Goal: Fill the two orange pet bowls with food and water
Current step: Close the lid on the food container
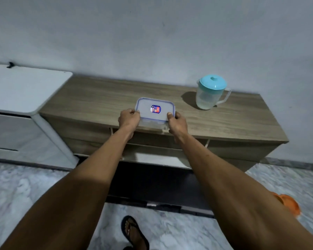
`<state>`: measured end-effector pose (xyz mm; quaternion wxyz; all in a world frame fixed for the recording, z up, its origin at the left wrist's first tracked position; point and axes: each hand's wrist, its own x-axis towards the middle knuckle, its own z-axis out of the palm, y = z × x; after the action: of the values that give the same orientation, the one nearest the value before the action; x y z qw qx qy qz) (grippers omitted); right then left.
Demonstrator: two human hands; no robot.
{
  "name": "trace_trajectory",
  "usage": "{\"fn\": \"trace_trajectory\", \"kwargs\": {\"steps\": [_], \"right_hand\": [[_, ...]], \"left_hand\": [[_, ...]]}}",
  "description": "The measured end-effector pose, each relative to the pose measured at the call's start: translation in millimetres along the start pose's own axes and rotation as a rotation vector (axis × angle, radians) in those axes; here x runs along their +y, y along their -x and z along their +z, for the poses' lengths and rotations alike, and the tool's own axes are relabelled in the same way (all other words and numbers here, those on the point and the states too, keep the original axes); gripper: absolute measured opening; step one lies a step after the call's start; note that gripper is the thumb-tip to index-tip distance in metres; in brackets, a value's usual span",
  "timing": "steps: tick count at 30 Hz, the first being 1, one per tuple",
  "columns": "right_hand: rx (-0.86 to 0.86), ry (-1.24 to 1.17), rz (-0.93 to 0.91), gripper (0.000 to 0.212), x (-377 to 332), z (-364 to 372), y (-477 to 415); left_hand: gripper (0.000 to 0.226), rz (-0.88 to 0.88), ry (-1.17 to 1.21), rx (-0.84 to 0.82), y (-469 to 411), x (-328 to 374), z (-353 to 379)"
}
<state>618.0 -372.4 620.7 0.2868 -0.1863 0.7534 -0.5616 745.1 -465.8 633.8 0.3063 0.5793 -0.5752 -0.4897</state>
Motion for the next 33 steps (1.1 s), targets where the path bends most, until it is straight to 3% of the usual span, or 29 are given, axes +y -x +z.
{"fn": "trace_trajectory", "kwargs": {"steps": [12, 16, 20, 22, 25, 28, 31, 33], "right_hand": [[-0.016, -0.001, 0.098, 0.026, 113.0, 58.6, 40.1], [-0.037, -0.041, 0.113, 0.025, 158.8, 79.6, 24.8], [0.013, -0.046, 0.073, 0.024, 200.2, 109.4, -12.8], [0.043, -0.042, 0.048, 0.035, 221.8, 125.4, -42.2], [0.063, -0.007, -0.002, 0.023, 231.6, 145.7, -71.6], [0.078, 0.018, 0.031, 0.045, 235.7, 159.2, -102.2], [0.088, 0.033, 0.036, 0.044, 240.1, 171.7, -128.9], [0.084, 0.026, 0.046, 0.045, 242.8, 179.7, -140.0]], "left_hand": [[0.016, -0.118, 0.053, 0.023, -0.7, -143.5, -20.5], [0.022, -0.09, 0.074, 0.004, -19.7, -188.1, -8.5], [0.012, -0.007, 0.104, -0.046, -58.8, -232.1, 11.5], [0.029, 0.0, 0.129, -0.055, -81.9, -246.5, 21.3], [0.035, 0.028, 0.172, -0.047, -118.0, -259.9, 36.4], [0.041, 0.059, 0.171, -0.051, -148.5, -265.2, 48.1], [0.061, 0.06, 0.146, -0.049, -173.8, -269.3, 58.0], [0.058, 0.065, 0.08, -0.042, -185.6, -271.8, 63.3]]}}
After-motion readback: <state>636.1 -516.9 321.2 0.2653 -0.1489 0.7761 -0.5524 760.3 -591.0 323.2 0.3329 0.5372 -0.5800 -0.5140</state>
